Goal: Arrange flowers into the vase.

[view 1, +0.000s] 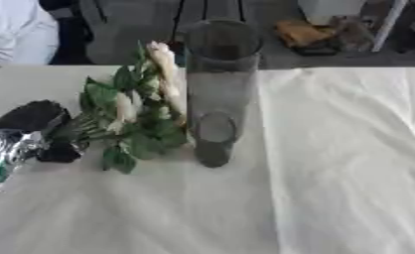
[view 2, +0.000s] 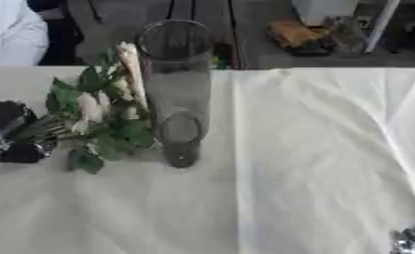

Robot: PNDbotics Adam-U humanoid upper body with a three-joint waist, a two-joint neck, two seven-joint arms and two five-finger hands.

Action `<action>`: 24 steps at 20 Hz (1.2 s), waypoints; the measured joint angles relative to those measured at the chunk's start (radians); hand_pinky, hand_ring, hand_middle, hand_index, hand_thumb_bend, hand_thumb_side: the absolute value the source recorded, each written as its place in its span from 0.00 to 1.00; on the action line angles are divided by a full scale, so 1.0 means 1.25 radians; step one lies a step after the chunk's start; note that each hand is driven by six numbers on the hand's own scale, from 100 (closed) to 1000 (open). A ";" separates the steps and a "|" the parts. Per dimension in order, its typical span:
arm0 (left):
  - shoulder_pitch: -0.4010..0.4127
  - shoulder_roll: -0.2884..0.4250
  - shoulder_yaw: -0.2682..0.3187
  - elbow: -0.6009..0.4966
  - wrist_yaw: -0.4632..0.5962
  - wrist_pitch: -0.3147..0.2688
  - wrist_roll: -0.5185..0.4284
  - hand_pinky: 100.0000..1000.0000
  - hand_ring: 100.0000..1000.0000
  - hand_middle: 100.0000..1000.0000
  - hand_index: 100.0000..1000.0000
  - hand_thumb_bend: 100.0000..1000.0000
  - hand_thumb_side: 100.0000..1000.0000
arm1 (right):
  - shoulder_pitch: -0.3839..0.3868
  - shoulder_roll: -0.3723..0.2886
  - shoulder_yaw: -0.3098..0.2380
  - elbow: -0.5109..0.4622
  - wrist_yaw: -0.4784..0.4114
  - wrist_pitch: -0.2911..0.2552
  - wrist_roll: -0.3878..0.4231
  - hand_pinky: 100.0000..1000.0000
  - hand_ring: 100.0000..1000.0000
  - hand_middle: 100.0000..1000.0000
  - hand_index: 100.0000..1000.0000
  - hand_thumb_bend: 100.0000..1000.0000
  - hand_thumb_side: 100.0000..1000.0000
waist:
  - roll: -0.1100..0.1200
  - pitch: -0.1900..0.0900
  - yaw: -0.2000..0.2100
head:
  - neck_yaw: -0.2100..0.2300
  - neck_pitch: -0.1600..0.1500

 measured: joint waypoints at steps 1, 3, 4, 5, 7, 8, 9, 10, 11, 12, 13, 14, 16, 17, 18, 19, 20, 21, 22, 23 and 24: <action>0.001 0.000 0.002 -0.003 0.002 0.002 0.003 0.00 0.00 0.00 0.00 0.00 0.27 | 0.000 0.000 0.000 0.000 0.000 0.000 0.000 0.70 0.74 0.54 0.82 0.00 0.98 | 0.000 0.000 0.000 | 0.000 0.000; 0.001 0.000 0.005 -0.011 0.008 0.007 0.008 0.00 0.00 0.00 0.00 0.00 0.23 | 0.000 0.000 0.000 0.000 0.000 0.000 0.000 0.70 0.74 0.54 0.82 0.00 0.98 | 0.000 -0.002 0.001 | 0.000 0.000; 0.002 0.001 0.007 -0.015 0.010 0.009 0.010 0.00 0.00 0.00 0.00 0.00 0.22 | 0.000 0.000 0.000 0.000 0.000 0.000 0.000 0.70 0.74 0.54 0.82 0.00 0.98 | -0.001 -0.002 0.001 | -0.001 0.000; 0.003 0.001 0.010 -0.019 0.012 0.012 0.013 0.00 0.00 0.00 0.00 0.00 0.22 | 0.000 0.000 0.000 0.000 0.000 0.000 0.000 0.70 0.74 0.54 0.82 0.00 0.98 | -0.001 -0.002 0.001 | -0.001 0.000; 0.007 0.006 0.015 -0.027 0.017 0.018 0.019 0.00 0.00 0.00 0.00 0.00 0.21 | 0.001 0.000 0.000 0.000 0.000 0.000 0.000 0.70 0.74 0.54 0.82 0.00 0.98 | -0.002 -0.003 0.002 | -0.002 0.000; 0.009 0.007 0.018 -0.031 0.020 0.021 0.022 0.00 0.00 0.00 0.00 0.00 0.20 | 0.001 0.000 0.000 0.000 0.000 0.000 0.000 0.70 0.74 0.54 0.82 0.00 0.98 | -0.003 -0.003 0.003 | -0.002 0.000; 0.010 0.007 0.020 -0.035 0.022 0.025 0.026 0.00 0.00 0.00 0.00 0.00 0.19 | 0.001 0.000 0.000 0.000 0.000 0.000 0.000 0.70 0.74 0.54 0.82 0.00 0.98 | -0.004 -0.003 0.003 | -0.002 -0.001; 0.012 0.007 0.023 -0.038 0.025 0.028 0.029 0.00 0.00 0.00 0.00 0.00 0.19 | 0.002 0.000 0.000 0.000 0.000 0.000 0.000 0.70 0.74 0.54 0.82 0.00 0.98 | -0.004 -0.003 0.003 | -0.002 -0.001; 0.015 0.007 0.027 -0.042 0.027 0.032 0.033 0.00 0.00 0.00 0.00 0.00 0.19 | 0.003 0.000 0.000 0.000 0.000 0.000 0.000 0.70 0.74 0.54 0.82 0.00 0.98 | -0.004 -0.003 0.003 | -0.002 -0.001; 0.017 0.009 0.029 -0.044 0.029 0.036 0.037 0.00 0.00 0.00 0.00 0.00 0.19 | 0.004 0.000 0.000 0.000 0.000 0.001 -0.001 0.70 0.74 0.54 0.82 0.00 0.98 | -0.004 -0.003 0.004 | -0.002 -0.001; 0.020 0.011 0.033 -0.046 0.030 0.039 0.040 0.00 0.00 0.00 0.00 0.00 0.19 | 0.004 0.000 0.000 0.000 0.000 0.001 -0.001 0.70 0.74 0.54 0.82 0.00 0.98 | -0.005 -0.003 0.004 | -0.002 -0.001; 0.024 0.015 0.037 -0.049 0.032 0.043 0.043 0.00 0.00 0.00 0.00 0.00 0.19 | 0.005 0.000 0.000 0.000 0.000 0.001 -0.001 0.70 0.74 0.54 0.82 0.00 0.98 | -0.005 -0.003 0.004 | -0.003 -0.001; 0.031 0.021 0.046 -0.054 0.035 0.051 0.049 0.00 0.00 0.00 0.00 0.00 0.20 | 0.006 0.000 0.000 0.000 0.000 0.001 -0.001 0.70 0.74 0.54 0.82 0.00 0.98 | -0.005 -0.003 0.005 | -0.003 -0.001; 0.034 0.022 0.051 -0.058 0.037 0.055 0.053 0.00 0.00 0.00 0.00 0.00 0.21 | 0.006 0.000 0.000 0.000 0.000 0.001 -0.001 0.70 0.74 0.54 0.82 0.00 0.98 | -0.006 -0.003 0.006 | -0.003 -0.001; 0.036 0.022 0.057 -0.063 0.042 0.060 0.059 0.00 0.00 0.00 0.00 0.00 0.22 | 0.007 0.001 0.000 0.000 0.000 0.002 -0.002 0.70 0.74 0.54 0.82 0.00 0.98 | -0.006 -0.003 0.007 | -0.003 -0.001; 0.037 0.022 0.063 -0.069 0.048 0.065 0.067 0.00 0.00 0.00 0.00 0.00 0.23 | 0.007 0.001 0.000 0.000 0.000 0.002 -0.002 0.70 0.74 0.54 0.82 0.00 0.98 | -0.008 -0.003 0.008 | -0.003 -0.001; 0.038 0.022 0.071 -0.077 0.057 0.071 0.078 0.00 0.00 0.00 0.00 0.00 0.24 | 0.007 0.001 0.000 0.000 0.000 0.002 -0.002 0.70 0.74 0.54 0.82 0.00 0.98 | -0.009 -0.003 0.008 | -0.003 -0.001; 0.039 0.021 0.078 -0.085 0.068 0.078 0.092 0.00 0.00 0.00 0.00 0.00 0.25 | 0.007 0.001 0.000 0.000 0.000 0.002 -0.002 0.70 0.74 0.54 0.82 0.00 0.98 | -0.010 -0.003 0.008 | -0.004 -0.001; 0.040 0.020 0.086 -0.092 0.080 0.085 0.108 0.00 0.00 0.00 0.00 0.00 0.25 | 0.007 0.002 0.000 0.000 0.000 0.002 -0.002 0.70 0.74 0.54 0.82 0.00 0.98 | -0.011 -0.003 0.008 | -0.004 -0.001; 0.040 0.020 0.093 -0.099 0.094 0.091 0.123 0.00 0.00 0.00 0.00 0.00 0.26 | 0.007 0.002 0.000 0.000 0.000 0.002 -0.002 0.70 0.74 0.54 0.82 0.00 0.98 | -0.011 -0.003 0.008 | -0.004 -0.001; 0.040 0.019 0.099 -0.105 0.108 0.097 0.138 0.00 0.00 0.00 0.00 0.00 0.26 | 0.007 0.003 0.000 0.000 0.000 0.002 -0.003 0.70 0.74 0.54 0.82 0.00 0.98 | -0.011 -0.003 0.008 | -0.004 -0.001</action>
